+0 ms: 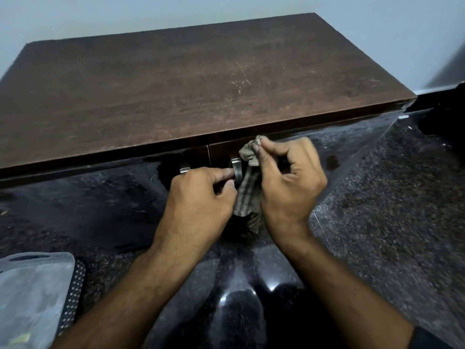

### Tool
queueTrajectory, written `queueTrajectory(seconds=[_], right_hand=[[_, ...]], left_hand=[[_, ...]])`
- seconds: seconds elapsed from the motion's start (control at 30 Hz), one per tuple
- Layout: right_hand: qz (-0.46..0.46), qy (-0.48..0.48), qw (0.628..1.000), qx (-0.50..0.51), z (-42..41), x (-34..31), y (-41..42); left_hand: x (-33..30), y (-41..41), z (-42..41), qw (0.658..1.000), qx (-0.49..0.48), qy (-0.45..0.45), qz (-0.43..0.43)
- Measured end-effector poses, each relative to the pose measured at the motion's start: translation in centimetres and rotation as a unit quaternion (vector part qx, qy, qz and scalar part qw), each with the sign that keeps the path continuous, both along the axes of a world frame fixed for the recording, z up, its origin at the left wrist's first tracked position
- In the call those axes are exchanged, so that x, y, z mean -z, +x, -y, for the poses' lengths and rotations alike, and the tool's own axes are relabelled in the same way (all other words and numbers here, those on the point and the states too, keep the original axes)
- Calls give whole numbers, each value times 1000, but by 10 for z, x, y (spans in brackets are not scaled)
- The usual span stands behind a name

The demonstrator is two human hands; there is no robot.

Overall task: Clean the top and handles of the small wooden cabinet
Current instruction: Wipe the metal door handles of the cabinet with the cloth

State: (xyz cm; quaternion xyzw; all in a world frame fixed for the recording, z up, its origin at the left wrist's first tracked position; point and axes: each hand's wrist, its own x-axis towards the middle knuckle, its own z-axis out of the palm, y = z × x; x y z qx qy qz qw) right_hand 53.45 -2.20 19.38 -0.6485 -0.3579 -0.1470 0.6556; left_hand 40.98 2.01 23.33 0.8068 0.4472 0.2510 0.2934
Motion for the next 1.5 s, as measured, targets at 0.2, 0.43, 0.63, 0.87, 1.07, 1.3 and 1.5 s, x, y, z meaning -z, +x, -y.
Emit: queueTrajectory(seconds=[0.2,0.43,0.63,0.87,1.07,1.3,1.5], right_hand=[[-98,-96,991,-5,6,28,-9],[-36,-21,998,-41,2,4,-19],[139,-49,985,-85,7,5,-27],[201,-126,964,-121,10,15,-24],[17,-58,993,-105,7,19,-18],[125,-95,978,-135,13,15,-40],[286,-170,943,-29,8,21,-37]], left_hand=[[1,-5,-1,1000,-7,-23,3],[2,-9,-3,999,-25,-30,-4],[2,-14,-6,999,-39,-19,-15],[-1,-15,-9,996,-83,-23,-7],[0,-15,-7,996,-68,-51,-36],[-8,-13,-5,995,-65,-68,9],[-12,-16,-4,996,-76,-39,36]])
